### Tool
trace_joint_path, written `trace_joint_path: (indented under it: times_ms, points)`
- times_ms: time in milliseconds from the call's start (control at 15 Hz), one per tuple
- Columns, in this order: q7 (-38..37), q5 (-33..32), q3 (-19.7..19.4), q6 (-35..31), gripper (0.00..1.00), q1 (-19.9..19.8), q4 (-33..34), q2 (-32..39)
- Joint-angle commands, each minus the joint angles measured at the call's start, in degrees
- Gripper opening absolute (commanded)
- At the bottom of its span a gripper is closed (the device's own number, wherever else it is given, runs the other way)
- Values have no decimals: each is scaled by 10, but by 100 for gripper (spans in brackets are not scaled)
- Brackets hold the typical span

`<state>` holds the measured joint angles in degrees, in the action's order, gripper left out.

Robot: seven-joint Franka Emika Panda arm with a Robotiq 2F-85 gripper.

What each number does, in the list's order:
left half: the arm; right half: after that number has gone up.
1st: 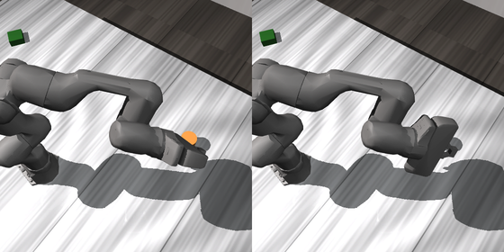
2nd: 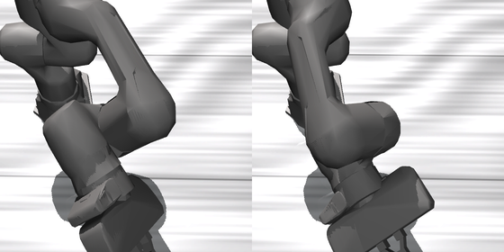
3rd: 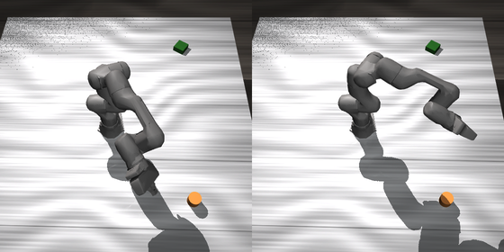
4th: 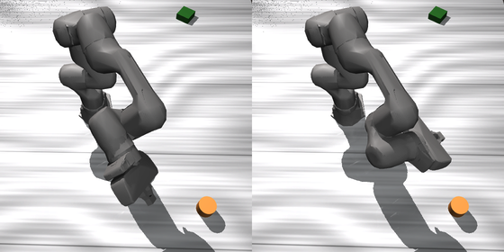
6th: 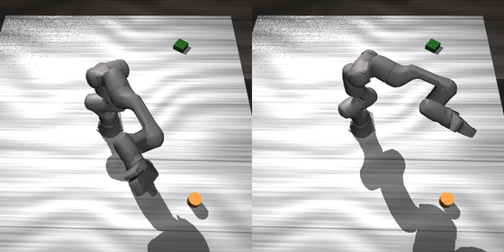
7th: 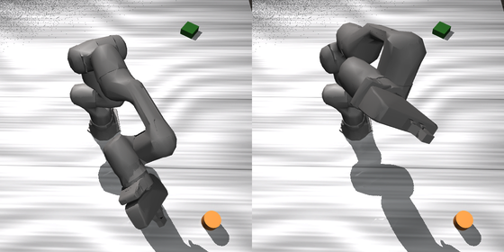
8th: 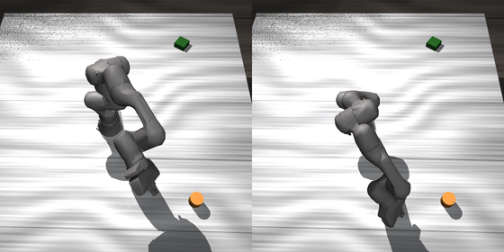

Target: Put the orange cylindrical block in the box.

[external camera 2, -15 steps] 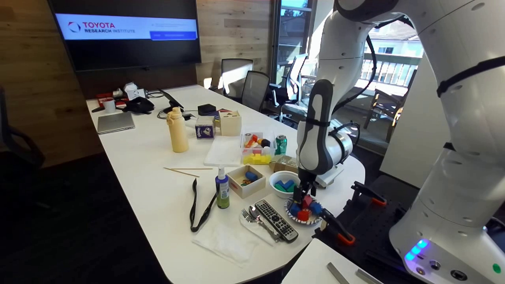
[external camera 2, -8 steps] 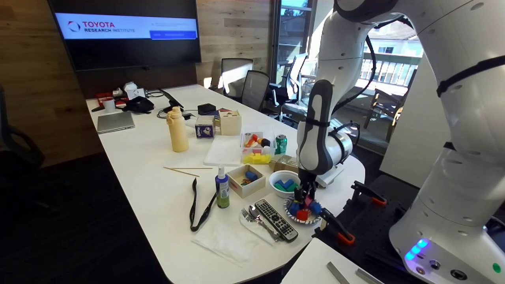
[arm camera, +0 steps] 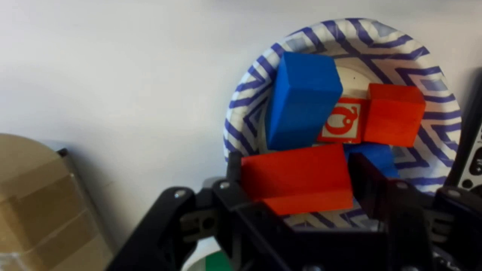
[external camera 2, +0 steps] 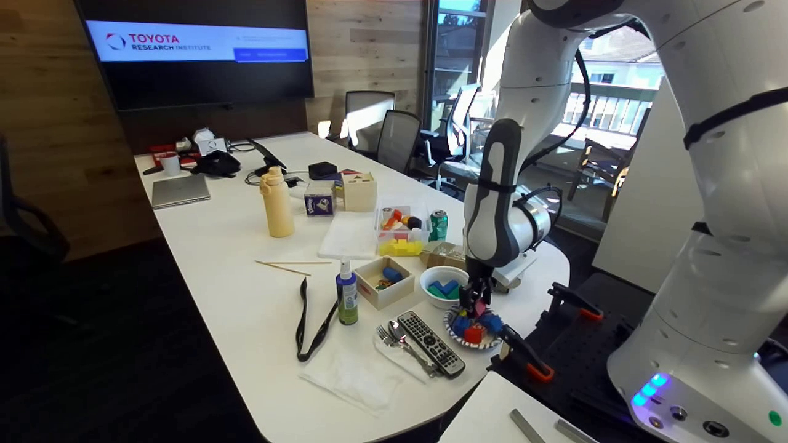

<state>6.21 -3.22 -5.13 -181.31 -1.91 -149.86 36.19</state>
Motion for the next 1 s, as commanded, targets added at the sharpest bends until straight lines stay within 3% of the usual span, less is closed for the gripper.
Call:
trace_joint_path:
  times_ms: [0, 333, 533, 933]
  points:
    - [-26, 6, -53, 39, 46, 63, -40, -95]
    - [-60, -8, -153, 28, 46, 198, -17, -133]
    - [-87, -4, -156, 22, 46, 230, 24, -105]
    - [-121, 6, -115, 27, 46, 229, 121, -43]
